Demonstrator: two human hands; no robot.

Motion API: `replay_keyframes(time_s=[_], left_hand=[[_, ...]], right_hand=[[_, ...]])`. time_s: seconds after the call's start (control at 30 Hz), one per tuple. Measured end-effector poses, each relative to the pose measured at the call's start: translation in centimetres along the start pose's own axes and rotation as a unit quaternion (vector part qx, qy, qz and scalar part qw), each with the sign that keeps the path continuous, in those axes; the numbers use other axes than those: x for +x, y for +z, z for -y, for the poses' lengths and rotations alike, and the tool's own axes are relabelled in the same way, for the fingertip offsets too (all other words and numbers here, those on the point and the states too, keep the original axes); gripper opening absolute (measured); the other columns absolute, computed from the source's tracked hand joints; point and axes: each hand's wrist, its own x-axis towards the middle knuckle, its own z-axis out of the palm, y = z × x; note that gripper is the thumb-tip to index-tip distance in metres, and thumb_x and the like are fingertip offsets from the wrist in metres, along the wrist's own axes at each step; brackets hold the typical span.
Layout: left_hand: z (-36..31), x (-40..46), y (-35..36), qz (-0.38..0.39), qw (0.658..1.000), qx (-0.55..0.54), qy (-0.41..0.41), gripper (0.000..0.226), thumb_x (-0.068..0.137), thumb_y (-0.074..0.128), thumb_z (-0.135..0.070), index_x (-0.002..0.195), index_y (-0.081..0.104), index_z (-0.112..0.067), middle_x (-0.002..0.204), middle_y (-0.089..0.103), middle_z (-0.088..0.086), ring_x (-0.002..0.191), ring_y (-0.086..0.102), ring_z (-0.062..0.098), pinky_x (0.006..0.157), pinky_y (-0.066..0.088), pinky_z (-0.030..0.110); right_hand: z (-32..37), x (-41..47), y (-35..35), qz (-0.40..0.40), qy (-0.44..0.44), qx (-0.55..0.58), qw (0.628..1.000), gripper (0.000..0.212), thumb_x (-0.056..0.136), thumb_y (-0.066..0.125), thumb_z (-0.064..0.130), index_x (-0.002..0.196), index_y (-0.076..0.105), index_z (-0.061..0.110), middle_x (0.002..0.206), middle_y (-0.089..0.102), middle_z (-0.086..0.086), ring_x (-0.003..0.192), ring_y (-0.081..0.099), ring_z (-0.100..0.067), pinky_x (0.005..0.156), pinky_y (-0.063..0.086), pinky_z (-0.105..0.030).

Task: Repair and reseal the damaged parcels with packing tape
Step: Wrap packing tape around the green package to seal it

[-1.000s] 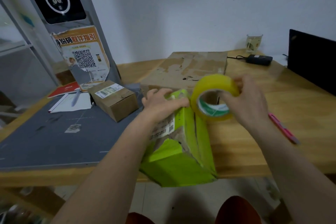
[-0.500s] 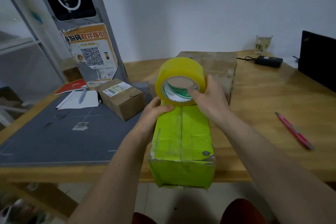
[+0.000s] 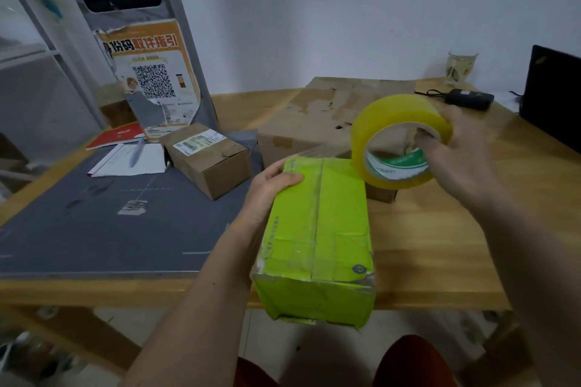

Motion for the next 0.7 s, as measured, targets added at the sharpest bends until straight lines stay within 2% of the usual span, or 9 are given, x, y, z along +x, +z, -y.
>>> replay_keyframes(time_s=[0.1, 0.17, 0.23, 0.3, 0.4, 0.53, 0.6, 0.7], left_hand=[[0.0, 0.0, 0.2, 0.003, 1.000, 0.007, 0.005, 0.031, 0.085, 0.063, -0.003, 0.113, 0.065, -0.016, 0.091, 0.073, 0.005, 0.072, 0.071, 0.017, 0.062, 0.056, 0.027], [0.0, -0.2, 0.0, 0.006, 1.000, 0.018, 0.011, 0.036, 0.075, 0.071, -0.008, 0.109, 0.067, -0.019, 0.092, 0.074, 0.005, 0.076, 0.071, 0.019, 0.065, 0.057, 0.028], [0.0, -0.3, 0.0, 0.007, 1.000, 0.022, 0.015, 0.038, 0.070, 0.074, -0.008, 0.106, 0.068, -0.020, 0.090, 0.075, 0.004, 0.078, 0.070, 0.021, 0.066, 0.057, 0.029], [0.0, -0.4, 0.1, 0.007, 1.000, 0.017, 0.015, 0.033, 0.075, 0.071, -0.007, 0.105, 0.068, -0.020, 0.090, 0.075, 0.004, 0.076, 0.070, 0.020, 0.064, 0.057, 0.028], [-0.2, -0.7, 0.2, 0.014, 1.000, 0.010, 0.006, 0.032, 0.079, 0.068, -0.007, 0.110, 0.066, -0.017, 0.095, 0.073, 0.007, 0.074, 0.071, 0.018, 0.062, 0.057, 0.028], [-0.4, -0.9, 0.0, 0.033, 0.999, 0.017, -0.005, 0.051, 0.070, 0.074, -0.011, 0.119, 0.063, -0.014, 0.104, 0.072, 0.011, 0.081, 0.071, 0.022, 0.065, 0.058, 0.032], [-0.5, -0.9, 0.0, 0.049, 0.998, 0.019, -0.019, 0.055, 0.072, 0.074, -0.012, 0.125, 0.060, -0.014, 0.111, 0.069, 0.014, 0.086, 0.070, 0.024, 0.069, 0.058, 0.034], [-1.1, -0.9, -0.4, 0.095, 0.994, 0.016, -0.042, 0.069, 0.068, 0.069, -0.011, 0.135, 0.052, -0.016, 0.126, 0.064, 0.014, 0.102, 0.066, 0.028, 0.085, 0.056, 0.042]], right_hand=[[-0.4, -0.4, -0.3, 0.002, -0.010, -0.009, 1.000, 0.014, 0.094, 0.051, 0.014, 0.108, 0.050, 0.014, 0.091, 0.053, -0.002, 0.086, 0.051, -0.022, 0.065, 0.040, -0.033], [-0.7, -0.4, -0.7, 0.011, -0.008, -0.021, 1.000, 0.012, 0.093, 0.052, 0.013, 0.105, 0.049, 0.017, 0.085, 0.050, 0.005, 0.082, 0.049, -0.019, 0.061, 0.038, -0.031], [-1.3, -0.5, -0.9, 0.018, 0.003, -0.020, 1.000, 0.015, 0.093, 0.052, 0.013, 0.107, 0.050, 0.017, 0.088, 0.053, 0.002, 0.085, 0.051, -0.022, 0.067, 0.043, -0.035], [-1.8, -0.8, -0.9, 0.018, 0.011, -0.020, 1.000, 0.017, 0.092, 0.053, 0.013, 0.109, 0.052, 0.016, 0.094, 0.054, -0.005, 0.090, 0.052, -0.026, 0.075, 0.045, -0.041], [-2.6, -1.1, -0.9, 0.040, 0.024, -0.039, 0.998, 0.016, 0.092, 0.053, 0.011, 0.105, 0.050, 0.018, 0.089, 0.052, -0.002, 0.084, 0.050, -0.024, 0.065, 0.041, -0.036], [-4.0, -2.6, 0.0, 0.064, 0.067, -0.031, 0.995, 0.015, 0.093, 0.052, 0.009, 0.106, 0.049, 0.016, 0.093, 0.053, -0.007, 0.081, 0.050, -0.022, 0.061, 0.037, -0.032], [-4.3, -3.4, 0.4, 0.054, 0.079, -0.016, 0.995, 0.014, 0.094, 0.051, 0.007, 0.107, 0.049, 0.012, 0.089, 0.051, -0.006, 0.076, 0.048, -0.018, 0.059, 0.036, -0.029], [-4.5, -3.7, 0.3, 0.053, 0.082, -0.017, 0.995, 0.014, 0.094, 0.050, 0.007, 0.107, 0.048, 0.013, 0.089, 0.051, -0.006, 0.079, 0.048, -0.021, 0.058, 0.036, -0.029]])
